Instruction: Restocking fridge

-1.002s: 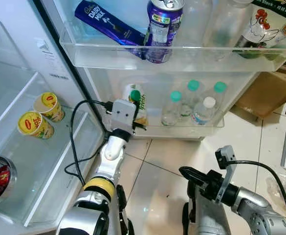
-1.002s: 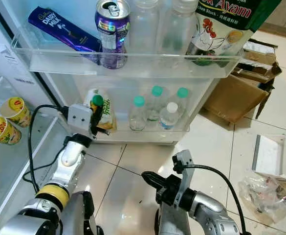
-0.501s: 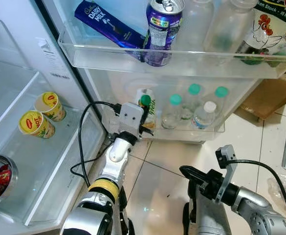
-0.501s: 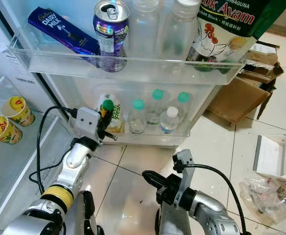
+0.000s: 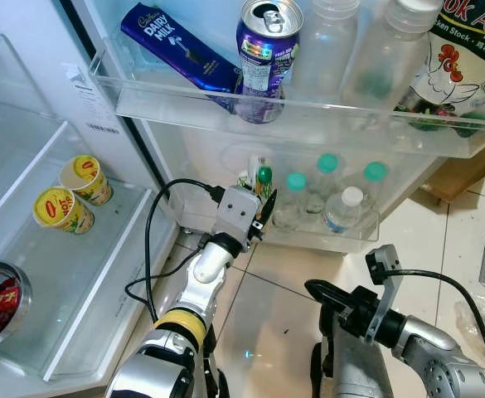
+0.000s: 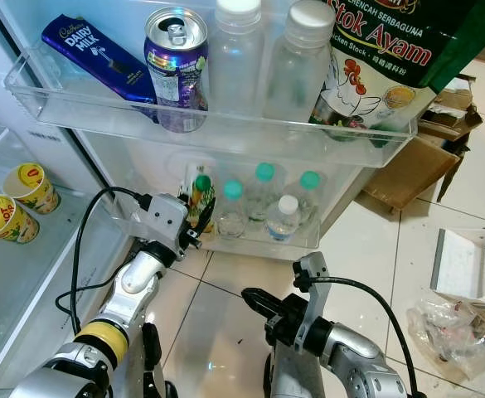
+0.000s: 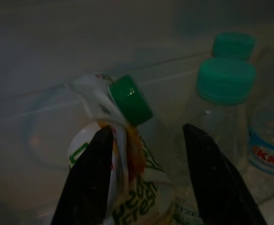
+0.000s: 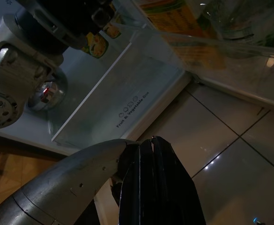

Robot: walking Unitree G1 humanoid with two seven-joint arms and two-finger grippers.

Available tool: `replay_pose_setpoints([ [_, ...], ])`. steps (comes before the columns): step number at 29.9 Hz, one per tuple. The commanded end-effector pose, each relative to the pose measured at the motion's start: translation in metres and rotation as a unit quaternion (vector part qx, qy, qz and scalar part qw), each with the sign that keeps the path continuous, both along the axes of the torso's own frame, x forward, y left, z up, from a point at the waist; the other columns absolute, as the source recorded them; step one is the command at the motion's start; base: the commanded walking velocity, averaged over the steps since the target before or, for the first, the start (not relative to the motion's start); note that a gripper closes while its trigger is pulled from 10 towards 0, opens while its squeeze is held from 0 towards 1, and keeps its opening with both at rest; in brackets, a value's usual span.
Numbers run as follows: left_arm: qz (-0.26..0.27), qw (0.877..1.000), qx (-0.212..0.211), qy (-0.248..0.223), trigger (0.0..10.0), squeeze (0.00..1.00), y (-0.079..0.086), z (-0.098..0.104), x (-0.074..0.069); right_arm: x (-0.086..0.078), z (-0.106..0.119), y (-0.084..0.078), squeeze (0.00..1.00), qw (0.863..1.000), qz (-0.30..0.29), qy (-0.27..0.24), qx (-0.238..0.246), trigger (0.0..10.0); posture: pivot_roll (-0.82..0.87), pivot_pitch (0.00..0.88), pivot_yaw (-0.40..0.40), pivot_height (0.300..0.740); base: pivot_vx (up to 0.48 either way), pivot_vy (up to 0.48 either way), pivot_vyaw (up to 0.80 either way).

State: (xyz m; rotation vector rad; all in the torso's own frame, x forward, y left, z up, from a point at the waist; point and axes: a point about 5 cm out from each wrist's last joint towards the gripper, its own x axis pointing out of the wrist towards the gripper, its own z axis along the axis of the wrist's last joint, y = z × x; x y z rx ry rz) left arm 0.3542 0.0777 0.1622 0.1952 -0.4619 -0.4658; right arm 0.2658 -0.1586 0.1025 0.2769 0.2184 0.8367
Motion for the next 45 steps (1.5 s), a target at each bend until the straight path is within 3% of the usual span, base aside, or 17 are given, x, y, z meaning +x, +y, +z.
replay_pose_setpoints([
  [1,0.0,1.0,0.002,0.003,10.0,1.0,0.001,-0.006,-0.003,-0.005,-0.004,0.002,0.0,1.0,0.007,0.012,0.004,10.0,-0.16,0.455,0.033,0.555,0.0,0.0,0.0],
  [2,0.011,1.0,-0.003,-0.004,10.0,0.23,0.006,-0.002,-0.001,-0.005,-0.004,0.002,0.0,1.0,0.007,0.012,0.004,10.0,-0.16,0.451,0.033,0.555,0.0,0.0,0.0],
  [3,0.021,1.0,-0.007,-0.014,10.0,0.0,0.011,0.003,0.0,-0.004,-0.004,0.002,0.0,1.0,0.008,0.012,0.004,10.0,-0.16,0.449,0.033,0.555,0.0,0.0,0.0],
  [8,0.038,0.998,-0.009,-0.048,10.0,0.0,0.03,0.011,-0.004,-0.002,-0.003,0.003,0.0,1.0,0.01,0.009,0.005,10.0,-0.15,0.44,0.034,0.555,0.0,0.0,0.0],
  [15,0.068,0.996,0.003,-0.063,10.0,0.0,0.058,0.008,-0.015,-0.001,-0.003,0.002,0.0,1.0,0.012,0.008,0.004,10.0,-0.15,0.432,0.034,0.555,0.0,0.0,0.0],
  [23,0.093,0.994,0.018,-0.045,10.0,0.0,0.079,-0.009,-0.033,0.002,-0.002,0.002,0.0,1.0,0.014,0.006,0.003,10.0,-0.14,0.42,0.035,0.555,0.0,0.0,0.0],
  [26,0.115,0.992,0.035,-0.03,10.0,0.0,0.094,-0.023,-0.049,0.006,-0.003,0.001,0.0,1.0,0.017,0.004,0.002,10.0,-0.12,0.4,0.036,0.555,0.0,0.0,0.0],
  [30,0.132,0.99,0.04,-0.021,10.0,0.0,0.103,-0.03,-0.058,0.009,-0.004,0.001,0.0,1.0,0.016,0.004,0.002,10.0,-0.12,0.384,0.038,0.555,0.0,0.0,0.0],
  [38,0.182,0.983,0.012,0.032,10.0,0.0,0.117,-0.054,-0.075,0.016,-0.012,-0.004,0.0,1.0,0.003,0.009,-0.004,10.0,-0.1,0.308,0.054,0.555,0.0,0.0,0.0],
  [45,0.217,0.974,-0.013,0.064,10.0,0.0,0.126,-0.067,-0.078,0.019,-0.019,-0.005,0.0,1.0,0.006,0.015,-0.003,10.0,-0.1,0.257,0.052,0.555,0.0,0.0,0.0],
])
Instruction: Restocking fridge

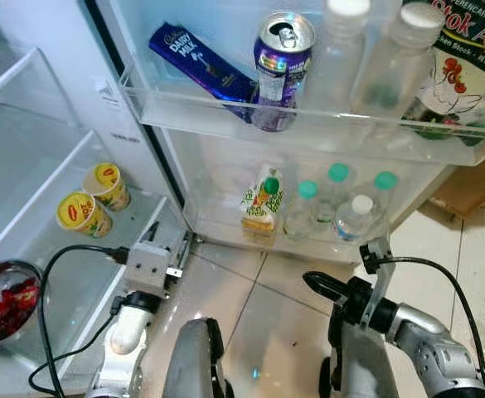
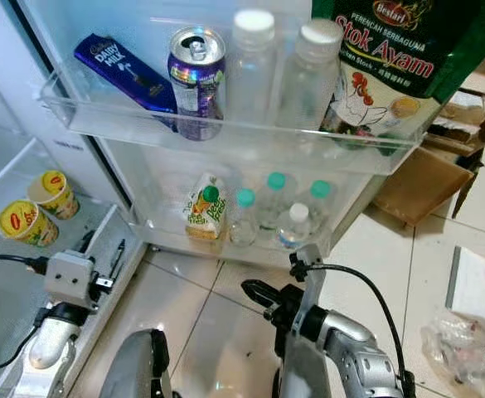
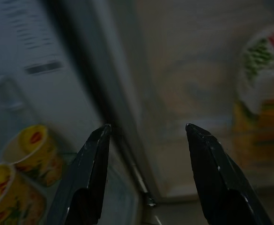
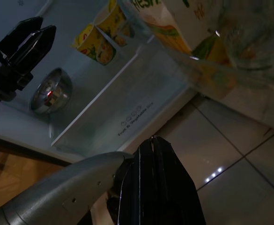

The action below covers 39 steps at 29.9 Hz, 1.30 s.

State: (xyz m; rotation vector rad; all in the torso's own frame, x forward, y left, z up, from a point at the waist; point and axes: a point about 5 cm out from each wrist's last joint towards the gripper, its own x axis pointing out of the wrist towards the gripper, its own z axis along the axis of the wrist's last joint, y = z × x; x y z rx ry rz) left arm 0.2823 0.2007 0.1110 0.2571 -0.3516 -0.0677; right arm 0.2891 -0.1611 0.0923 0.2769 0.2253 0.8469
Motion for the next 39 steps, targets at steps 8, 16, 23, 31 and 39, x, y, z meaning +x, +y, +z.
replay_pose_setpoints([
  [8,0.028,0.991,-0.025,0.126,10.0,0.0,0.0,-0.061,-0.024,-0.01,-0.021,-0.003,0.0,0.999,0.026,0.031,-0.005,10.0,-0.1,0.206,0.044,0.555,0.0,0.0,0.0],
  [16,0.032,0.975,-0.033,0.217,10.0,0.0,-0.006,-0.101,-0.044,-0.02,-0.024,0.002,0.0,0.996,0.081,0.04,0.013,10.0,-0.1,0.164,0.045,0.555,0.0,0.0,0.0],
  [23,0.043,0.963,-0.034,0.265,10.0,0.0,-0.004,-0.12,-0.051,-0.031,-0.035,0.003,0.0,0.992,0.113,0.054,0.012,10.0,-0.1,0.122,0.049,0.555,0.0,0.0,0.0],
  [31,0.079,0.936,-0.064,0.337,10.0,0.0,0.002,-0.139,-0.055,-0.04,-0.052,0.01,0.0,0.989,0.125,0.084,0.003,10.0,-0.1,0.085,0.041,0.555,0.0,0.0,0.0],
  [39,0.101,0.922,-0.075,0.366,10.0,0.0,0.008,-0.146,-0.058,-0.045,-0.08,0.001,0.0,0.986,0.072,0.148,0.017,10.0,-0.09,0.05,0.04,0.564,0.0,0.0,0.0],
])
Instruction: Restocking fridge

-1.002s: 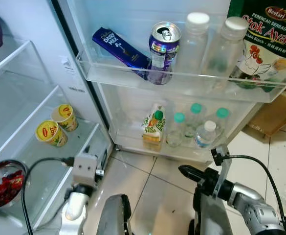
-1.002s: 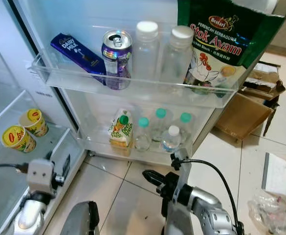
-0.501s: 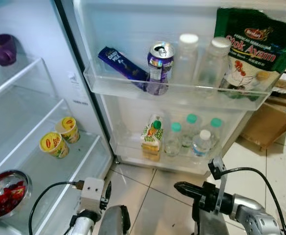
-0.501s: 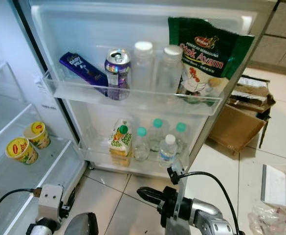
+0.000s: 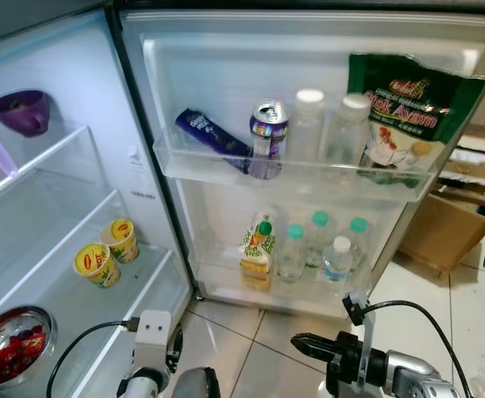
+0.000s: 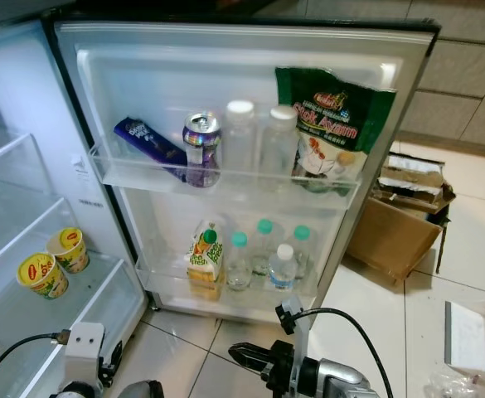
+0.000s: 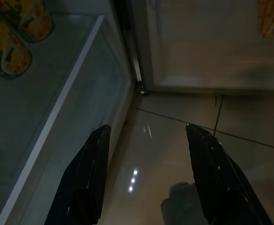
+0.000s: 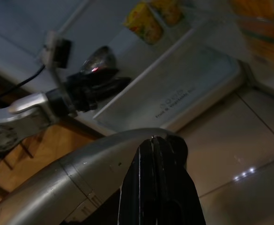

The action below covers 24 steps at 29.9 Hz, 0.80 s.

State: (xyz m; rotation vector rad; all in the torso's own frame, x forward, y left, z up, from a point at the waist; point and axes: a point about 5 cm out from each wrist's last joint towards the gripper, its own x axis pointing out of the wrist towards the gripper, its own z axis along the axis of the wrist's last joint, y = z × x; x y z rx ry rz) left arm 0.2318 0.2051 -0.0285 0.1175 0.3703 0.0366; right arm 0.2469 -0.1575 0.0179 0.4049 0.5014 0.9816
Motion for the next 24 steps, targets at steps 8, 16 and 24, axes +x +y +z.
replay_pose_setpoints([
  [8,0.055,0.997,-0.026,0.049,10.0,0.0,0.015,-0.012,-0.011,-0.014,-0.028,-0.011,0.0,0.997,-0.058,0.056,-0.018,10.0,-0.09,0.033,0.035,0.586,0.0,0.0,0.0],
  [16,0.074,0.991,-0.057,0.098,10.0,0.0,0.018,-0.024,-0.023,-0.021,-0.041,-0.022,0.0,0.992,-0.087,0.082,-0.037,10.0,-0.09,0.027,0.029,0.613,0.0,0.0,0.0],
  [24,0.079,0.988,-0.06,0.121,10.0,0.0,0.018,-0.03,-0.031,-0.02,-0.044,-0.025,0.0,0.989,-0.101,0.078,-0.068,10.0,-0.1,0.014,0.026,0.631,0.0,0.0,0.0],
])
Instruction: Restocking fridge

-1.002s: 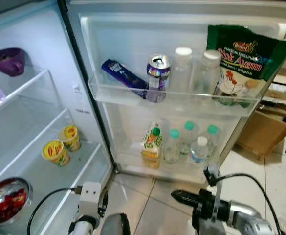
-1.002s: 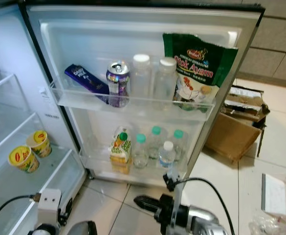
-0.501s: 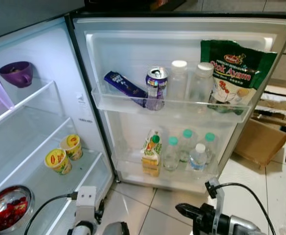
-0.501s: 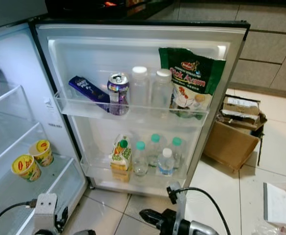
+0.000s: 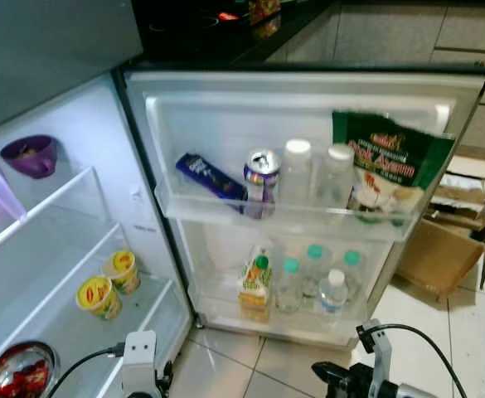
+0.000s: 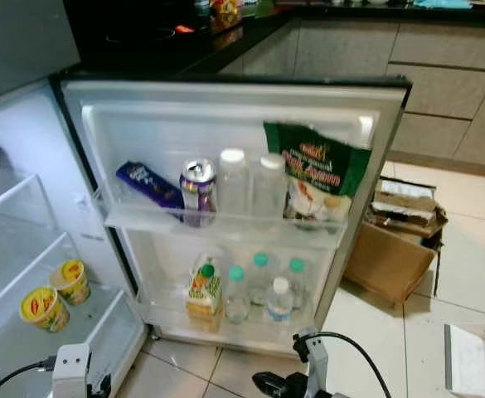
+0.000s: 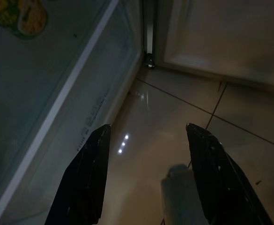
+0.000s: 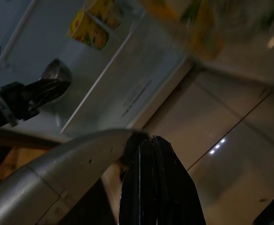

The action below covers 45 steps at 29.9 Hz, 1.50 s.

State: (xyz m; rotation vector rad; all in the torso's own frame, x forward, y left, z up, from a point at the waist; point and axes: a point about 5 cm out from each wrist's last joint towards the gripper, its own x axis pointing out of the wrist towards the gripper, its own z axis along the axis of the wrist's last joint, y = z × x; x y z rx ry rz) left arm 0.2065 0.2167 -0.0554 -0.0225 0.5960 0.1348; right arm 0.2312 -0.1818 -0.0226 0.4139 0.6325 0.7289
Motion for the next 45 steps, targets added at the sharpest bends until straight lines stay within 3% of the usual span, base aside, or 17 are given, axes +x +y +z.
replay_pose_setpoints([
  [1,0.012,1.0,-0.002,0.024,10.0,0.0,0.006,-0.005,-0.008,-0.003,-0.004,-0.002,0.0,1.0,-0.001,0.008,-0.012,10.0,-0.1,0.014,0.026,0.631,0.0,0.0,0.0],
  [12,0.015,0.999,-0.001,0.039,10.0,0.0,0.006,-0.009,-0.013,-0.004,-0.005,-0.006,0.0,1.0,-0.006,0.012,-0.011,10.0,-0.1,0.014,0.021,0.631,-0.077,0.0,0.0],
  [13,0.013,0.999,0.0,0.042,10.0,0.0,0.005,-0.01,-0.015,-0.004,-0.004,-0.006,0.0,1.0,-0.009,0.008,0.006,10.0,-0.1,0.014,0.021,0.631,0.0,0.0,0.0],
  [27,0.014,0.997,0.008,0.071,10.0,0.0,0.006,-0.017,-0.027,-0.006,-0.007,-0.006,0.0,1.0,-0.005,0.018,-0.003,10.0,-0.1,0.017,0.02,0.665,0.0,0.0,0.0],
  [33,0.014,0.997,0.006,0.072,10.0,0.0,0.005,-0.018,-0.028,-0.009,-0.008,-0.007,0.0,1.0,-0.009,0.019,0.018,10.0,-0.1,0.017,0.02,0.665,-0.311,0.0,0.0],
  [45,0.001,0.997,0.012,0.08,10.0,0.0,0.003,-0.02,-0.032,-0.016,-0.012,-0.007,0.0,0.999,-0.008,0.028,0.026,10.0,-0.1,0.005,0.023,0.714,0.0,0.0,0.0],
])
